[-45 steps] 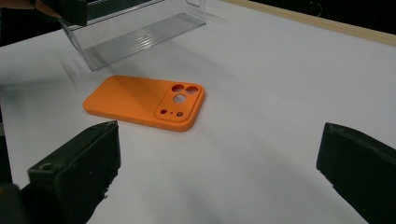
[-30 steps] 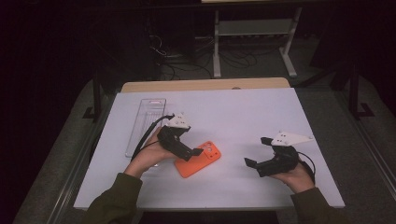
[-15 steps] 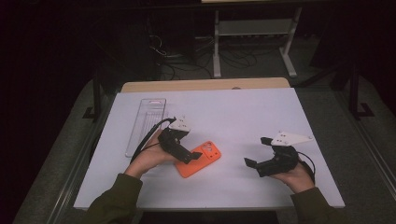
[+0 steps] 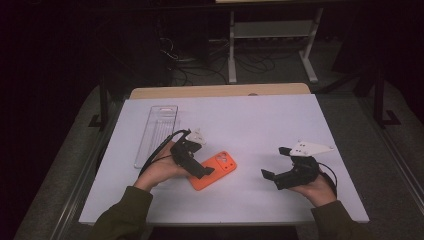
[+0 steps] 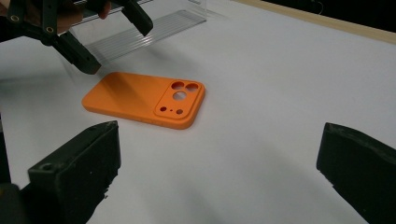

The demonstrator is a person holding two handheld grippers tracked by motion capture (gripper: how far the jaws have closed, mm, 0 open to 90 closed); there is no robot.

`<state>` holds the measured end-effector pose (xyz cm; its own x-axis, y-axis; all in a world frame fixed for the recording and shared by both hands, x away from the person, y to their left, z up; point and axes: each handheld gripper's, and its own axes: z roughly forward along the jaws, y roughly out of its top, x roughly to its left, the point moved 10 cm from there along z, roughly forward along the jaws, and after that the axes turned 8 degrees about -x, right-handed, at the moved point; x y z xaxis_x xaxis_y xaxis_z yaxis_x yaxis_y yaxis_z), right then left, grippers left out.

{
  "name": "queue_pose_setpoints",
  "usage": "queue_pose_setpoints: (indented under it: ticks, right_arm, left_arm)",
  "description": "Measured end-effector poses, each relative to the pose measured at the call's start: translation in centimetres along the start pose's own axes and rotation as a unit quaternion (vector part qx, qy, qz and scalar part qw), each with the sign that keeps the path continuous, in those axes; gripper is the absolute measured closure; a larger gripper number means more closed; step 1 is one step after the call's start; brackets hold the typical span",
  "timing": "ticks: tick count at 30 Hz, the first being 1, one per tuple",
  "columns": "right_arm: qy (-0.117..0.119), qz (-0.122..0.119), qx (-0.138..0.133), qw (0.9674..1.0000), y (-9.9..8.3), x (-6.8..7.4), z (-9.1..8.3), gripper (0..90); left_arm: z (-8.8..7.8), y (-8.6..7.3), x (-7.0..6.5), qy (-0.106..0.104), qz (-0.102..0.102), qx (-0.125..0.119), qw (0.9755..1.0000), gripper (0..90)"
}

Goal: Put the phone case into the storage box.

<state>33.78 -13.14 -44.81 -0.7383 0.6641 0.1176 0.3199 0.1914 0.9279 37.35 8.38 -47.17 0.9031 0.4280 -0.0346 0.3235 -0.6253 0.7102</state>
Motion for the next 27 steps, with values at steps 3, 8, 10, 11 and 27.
queue_pose_setpoints:
  ticks: [3, 8, 10, 11, 27]
  right_arm:
    - [0.000, 0.000, 0.001, 1.0000, 0.0, 0.0, 0.0, 0.0]
    - [0.000, -0.001, 0.001, 1.0000, 0.0, 0.0, 0.0, 0.0]
    - [0.000, -0.001, 0.001, 1.0000, 0.0, 0.0, 0.0, 0.0]
    - [0.000, -0.001, 0.001, 1.0000, 0.0, 0.0, 0.0, 0.0]
    - [0.000, -0.001, 0.001, 1.0000, 0.0, 0.0, 0.0, 0.0]
  left_arm:
    - [0.2, -0.2, -0.2, -0.003, -0.003, 0.009, 1.0000, 0.0]
    - [0.6, -0.3, -0.4, -0.001, -0.011, 0.013, 0.9999, 0.0]
    - [0.6, -0.6, -0.3, -0.003, -0.001, 0.027, 0.9996, 0.0]
    - [0.7, -0.6, -0.4, -0.003, -0.003, 0.027, 0.9996, 0.0]
    - [1.8, -1.3, -1.1, 0.002, 0.003, 0.057, 0.9984, 0.0]
